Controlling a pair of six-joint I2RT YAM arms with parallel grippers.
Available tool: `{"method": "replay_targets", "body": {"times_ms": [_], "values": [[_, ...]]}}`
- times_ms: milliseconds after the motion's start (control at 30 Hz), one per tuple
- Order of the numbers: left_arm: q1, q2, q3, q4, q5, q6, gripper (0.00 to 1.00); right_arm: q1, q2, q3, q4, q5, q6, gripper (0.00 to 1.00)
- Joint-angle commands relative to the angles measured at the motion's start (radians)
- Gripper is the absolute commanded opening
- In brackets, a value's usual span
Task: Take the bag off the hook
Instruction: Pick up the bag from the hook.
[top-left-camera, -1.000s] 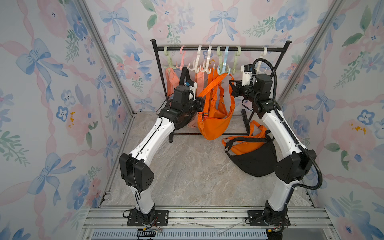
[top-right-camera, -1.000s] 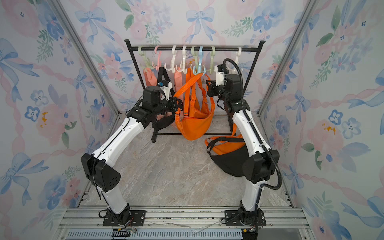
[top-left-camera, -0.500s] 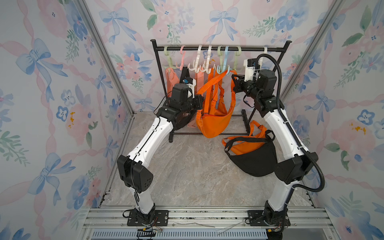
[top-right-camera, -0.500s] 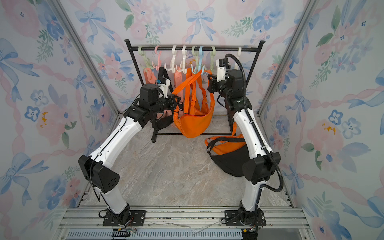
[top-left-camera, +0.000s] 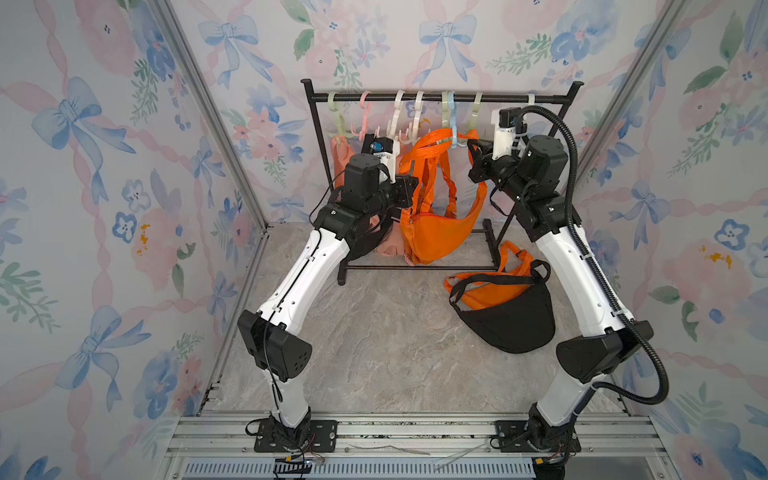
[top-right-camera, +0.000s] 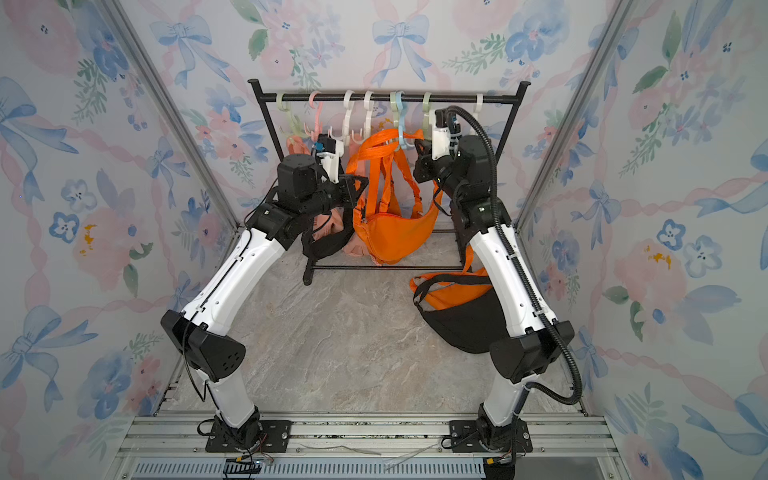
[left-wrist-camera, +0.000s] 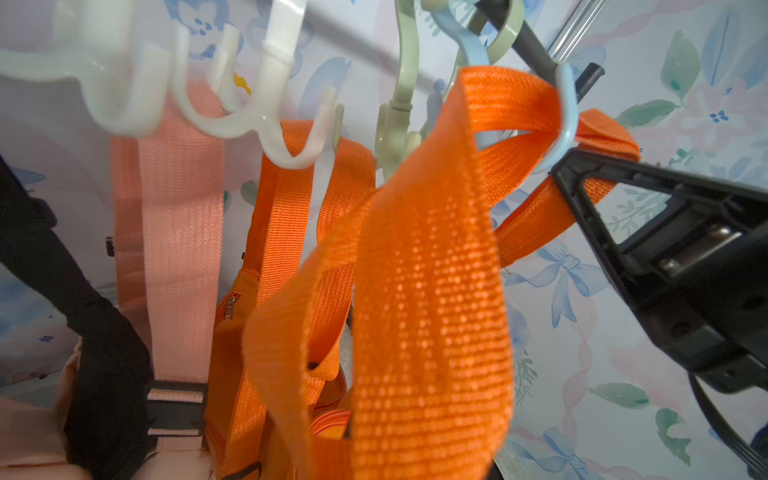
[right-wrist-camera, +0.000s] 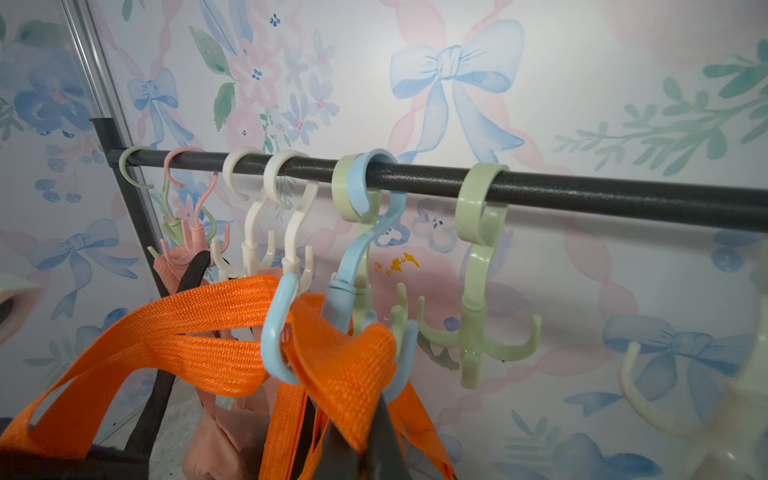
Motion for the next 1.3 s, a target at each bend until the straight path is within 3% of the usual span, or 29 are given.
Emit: {"method": "replay_targets", "body": {"times_ms": [0,267,667,867,1133,1267], "values": [[0.000,-0.023,-0.034,0.013,-0.020,0.022,0.10,0.006,-0.083,-0.069,0.107,0.068,-0.037,0.00],[-0.015,0.002,-0.033,0.012,-0.052,0.033,0.10,-0.005,-0.117,-0.121,0.123,0.106,-0.057,0.00],[-0.012,0.113,0.078,0.001,-0.049,0.058,0.10,-0.030,0.020,-0.057,0.072,0.090,-0.039,0.00],[0.014,0.180,0.155,-0.014,-0.042,0.051,0.11,-0.030,0.123,0.061,0.035,0.070,-0.040,0.00],[0.023,0.268,0.319,-0.050,-0.006,0.041,0.11,-0.029,0.278,0.435,-0.128,0.004,-0.037,0.00],[0.017,0.240,0.319,-0.050,-0.006,0.045,0.11,-0.026,0.227,0.427,-0.138,-0.021,-0.028,0.00]]}}
